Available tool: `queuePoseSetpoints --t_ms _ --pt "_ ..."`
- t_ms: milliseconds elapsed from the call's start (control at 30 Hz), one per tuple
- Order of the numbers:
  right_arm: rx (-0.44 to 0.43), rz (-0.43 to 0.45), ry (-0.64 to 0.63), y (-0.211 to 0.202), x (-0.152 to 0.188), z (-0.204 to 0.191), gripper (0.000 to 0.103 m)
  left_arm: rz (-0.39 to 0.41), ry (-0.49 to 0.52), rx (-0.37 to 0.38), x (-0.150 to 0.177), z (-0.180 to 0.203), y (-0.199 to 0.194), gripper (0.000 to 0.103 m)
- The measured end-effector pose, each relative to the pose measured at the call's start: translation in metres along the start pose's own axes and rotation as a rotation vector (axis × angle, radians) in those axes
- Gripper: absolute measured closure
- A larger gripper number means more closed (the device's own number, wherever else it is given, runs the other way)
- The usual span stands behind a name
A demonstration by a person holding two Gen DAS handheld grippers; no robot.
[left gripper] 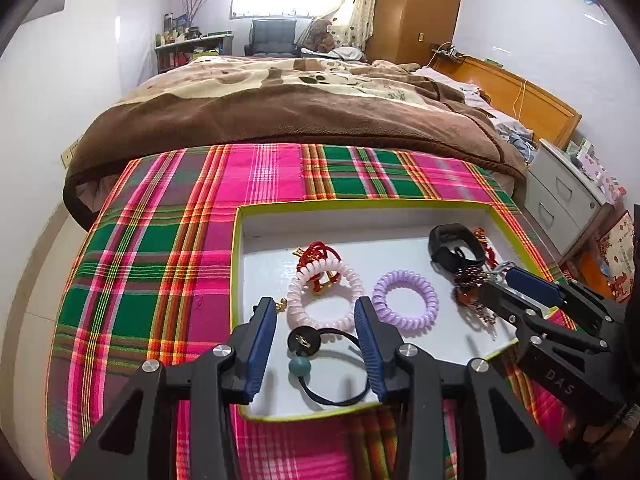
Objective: Organize jewelry
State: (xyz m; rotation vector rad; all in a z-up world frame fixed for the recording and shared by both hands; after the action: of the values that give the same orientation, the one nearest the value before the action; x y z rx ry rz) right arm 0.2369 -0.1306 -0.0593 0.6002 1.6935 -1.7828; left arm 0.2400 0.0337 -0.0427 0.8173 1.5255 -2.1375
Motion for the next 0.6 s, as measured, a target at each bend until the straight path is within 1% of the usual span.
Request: queuePoseSetpoints --t_ms 167,267,333,433,600 --pt "0.000 0.002 0.023 -0.009 0.002 0.002 0.061 0.009 0.003 -0.015 0.005 0.006 -0.011 0.062" --pt "0.001 0.009 0.034 -0.016 0.005 0.004 0.061 0.026 0.018 -0.046 0.010 0.012 -0.021 0.062" --pt "-0.001 0.016 0.046 -0.023 0.007 0.006 0.060 0.038 0.005 -0.063 0.017 0.014 -0.030 0.062" --pt "-0.007 0.021 0.058 -0.034 0.013 0.007 0.060 0.054 -0.015 -0.107 0.026 0.016 -0.040 0.062" --pt "-0.018 0.035 0.067 -0.055 0.023 0.005 0.060 0.060 -0.022 -0.138 0.042 0.023 -0.053 0.062"
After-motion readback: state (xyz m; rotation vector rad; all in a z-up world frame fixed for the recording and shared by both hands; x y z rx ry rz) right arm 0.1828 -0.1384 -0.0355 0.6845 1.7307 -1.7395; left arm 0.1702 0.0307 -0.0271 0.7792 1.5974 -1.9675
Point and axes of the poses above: each gripper's, at about its wrist camera, not at the fingertips, and y roughly the way its jaws point, z to its right, x to its underside, the point moved 5 cm from there along y, roughly the way its jaws point, and after that the axes turned 10 degrees about x, right-handed, at the moved point
